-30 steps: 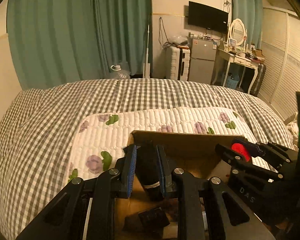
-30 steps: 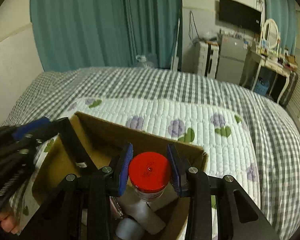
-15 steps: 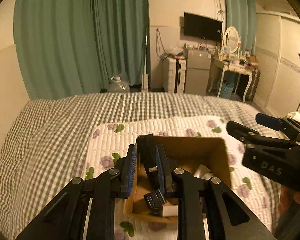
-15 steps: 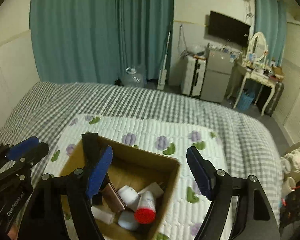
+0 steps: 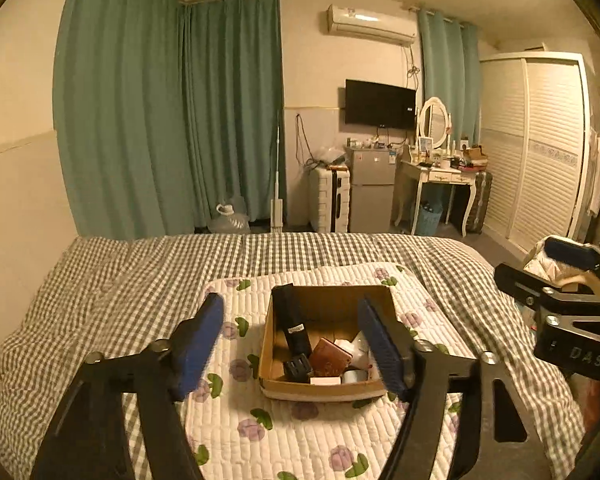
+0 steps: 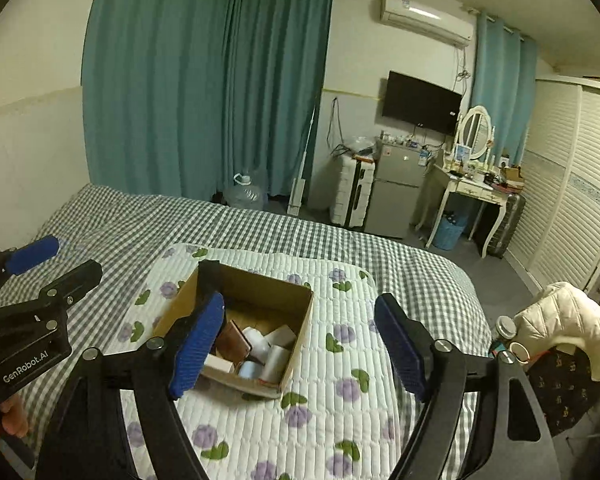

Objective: Organize rigid objects

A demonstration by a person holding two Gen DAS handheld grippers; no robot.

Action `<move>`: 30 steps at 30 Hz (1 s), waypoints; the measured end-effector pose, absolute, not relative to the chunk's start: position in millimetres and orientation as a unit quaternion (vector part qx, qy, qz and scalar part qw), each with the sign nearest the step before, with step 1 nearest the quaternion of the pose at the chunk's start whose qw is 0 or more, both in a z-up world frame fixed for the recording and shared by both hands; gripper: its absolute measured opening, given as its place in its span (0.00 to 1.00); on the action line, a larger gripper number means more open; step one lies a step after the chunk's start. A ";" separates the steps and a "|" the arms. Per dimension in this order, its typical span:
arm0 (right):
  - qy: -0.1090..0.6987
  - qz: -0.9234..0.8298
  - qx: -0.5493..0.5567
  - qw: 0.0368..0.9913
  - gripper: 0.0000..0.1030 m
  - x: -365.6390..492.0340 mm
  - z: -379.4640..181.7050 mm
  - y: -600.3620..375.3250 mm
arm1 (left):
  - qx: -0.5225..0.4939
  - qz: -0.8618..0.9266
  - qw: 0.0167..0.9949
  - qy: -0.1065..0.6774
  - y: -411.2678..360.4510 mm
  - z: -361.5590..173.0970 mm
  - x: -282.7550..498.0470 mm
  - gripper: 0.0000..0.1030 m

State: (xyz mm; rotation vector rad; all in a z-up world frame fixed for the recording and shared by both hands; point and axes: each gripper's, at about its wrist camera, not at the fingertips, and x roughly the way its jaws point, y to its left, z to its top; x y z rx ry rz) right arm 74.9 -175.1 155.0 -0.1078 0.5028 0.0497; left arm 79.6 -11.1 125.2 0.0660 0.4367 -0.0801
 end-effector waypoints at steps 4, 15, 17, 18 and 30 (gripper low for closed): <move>0.235 0.017 -0.025 0.972 1.00 53.9 146.3 -178.8 | 0.044 -0.033 0.979 0.196 -7.9 112.1 59.9 1.00; 0.248 0.009 -0.004 0.969 1.00 69.0 60.5 -177.5 | 0.049 -0.019 0.972 0.230 2.1 33.5 69.3 1.00; 0.251 0.004 -0.007 0.968 1.00 74.2 44.8 -176.4 | 0.048 -0.017 0.971 0.235 2.2 21.9 73.4 1.00; 0.253 0.002 -0.005 0.967 1.00 75.9 38.4 -176.1 | 0.047 -0.017 0.970 0.238 2.7 18.6 73.5 1.00; 0.269 -0.006 0.003 0.963 1.00 85.6 10.0 -178.2 | 0.042 -0.019 0.967 0.249 4.0 -7.5 78.4 1.00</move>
